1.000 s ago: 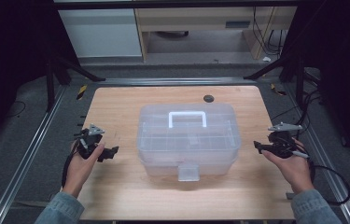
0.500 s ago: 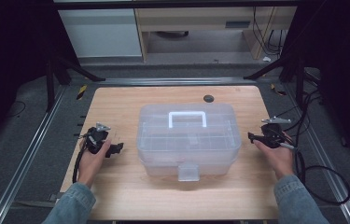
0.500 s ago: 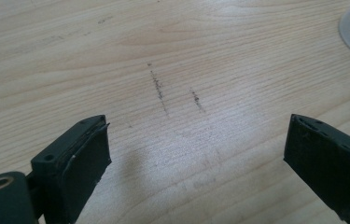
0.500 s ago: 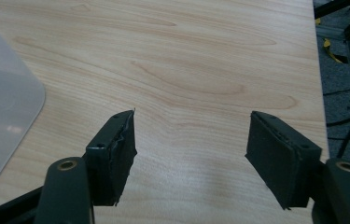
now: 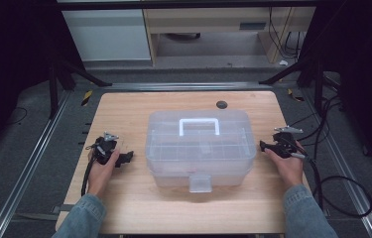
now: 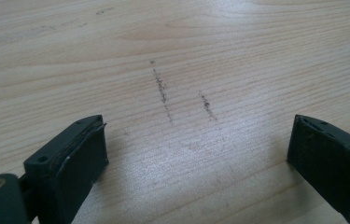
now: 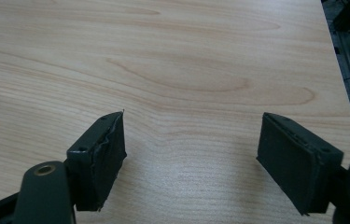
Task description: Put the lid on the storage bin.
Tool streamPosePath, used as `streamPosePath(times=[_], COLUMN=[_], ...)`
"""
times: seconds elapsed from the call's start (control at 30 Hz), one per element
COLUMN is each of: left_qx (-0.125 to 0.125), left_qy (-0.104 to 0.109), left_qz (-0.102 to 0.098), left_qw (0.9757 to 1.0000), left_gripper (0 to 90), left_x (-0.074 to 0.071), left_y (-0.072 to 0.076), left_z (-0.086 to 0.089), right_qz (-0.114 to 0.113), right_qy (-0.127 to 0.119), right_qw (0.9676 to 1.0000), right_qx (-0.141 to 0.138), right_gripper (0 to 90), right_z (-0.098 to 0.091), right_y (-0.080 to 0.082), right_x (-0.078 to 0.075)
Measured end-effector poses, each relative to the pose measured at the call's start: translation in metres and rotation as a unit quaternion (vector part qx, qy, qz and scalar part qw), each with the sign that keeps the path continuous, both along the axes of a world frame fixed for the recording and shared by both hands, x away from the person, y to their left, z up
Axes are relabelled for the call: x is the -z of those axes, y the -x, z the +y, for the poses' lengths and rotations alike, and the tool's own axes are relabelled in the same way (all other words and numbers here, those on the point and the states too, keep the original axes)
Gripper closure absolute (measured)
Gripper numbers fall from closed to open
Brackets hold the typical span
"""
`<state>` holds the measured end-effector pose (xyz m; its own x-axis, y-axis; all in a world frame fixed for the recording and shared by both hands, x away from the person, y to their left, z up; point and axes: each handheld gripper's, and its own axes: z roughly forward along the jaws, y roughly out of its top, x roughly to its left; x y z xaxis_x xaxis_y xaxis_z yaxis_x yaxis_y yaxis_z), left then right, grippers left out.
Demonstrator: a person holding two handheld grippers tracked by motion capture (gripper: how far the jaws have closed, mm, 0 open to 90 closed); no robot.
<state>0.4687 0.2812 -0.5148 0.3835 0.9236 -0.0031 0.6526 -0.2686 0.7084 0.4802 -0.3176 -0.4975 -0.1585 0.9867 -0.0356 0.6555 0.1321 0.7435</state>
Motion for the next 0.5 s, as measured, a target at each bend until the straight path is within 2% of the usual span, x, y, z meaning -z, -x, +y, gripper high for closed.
streamPosePath(times=[0.1,0.27,0.37,0.5], left_qx=[-0.001,0.0,0.003,-0.008], left_qy=[0.005,0.005,0.005,0.007], left_qz=[-0.011,-0.01,-0.006,-0.006], left_qw=[0.9999,0.9999,1.0,0.9999], left_gripper=[2.8,1.7,0.0,0.0], left_x=[0.0023,0.0026,0.0028,0.0029], left_y=[0.0003,-0.001,-0.0034,-0.0049], left_z=[0.0009,0.001,0.0011,0.0017], right_qz=[-0.005,0.002,0.008,0.009], right_qy=[-0.008,-0.007,-0.007,-0.008], right_qw=[0.9999,0.9999,0.9996,0.9993], right_qx=[0.011,0.014,0.025,0.035], right_gripper=[18.0,10.5,6.9,4.8], right_z=[-0.0008,0.0011,0.0042,0.0059], right_y=[-0.0014,-0.0045,-0.0058,-0.006], right_x=[0.0057,0.0061,0.0065,0.0069])
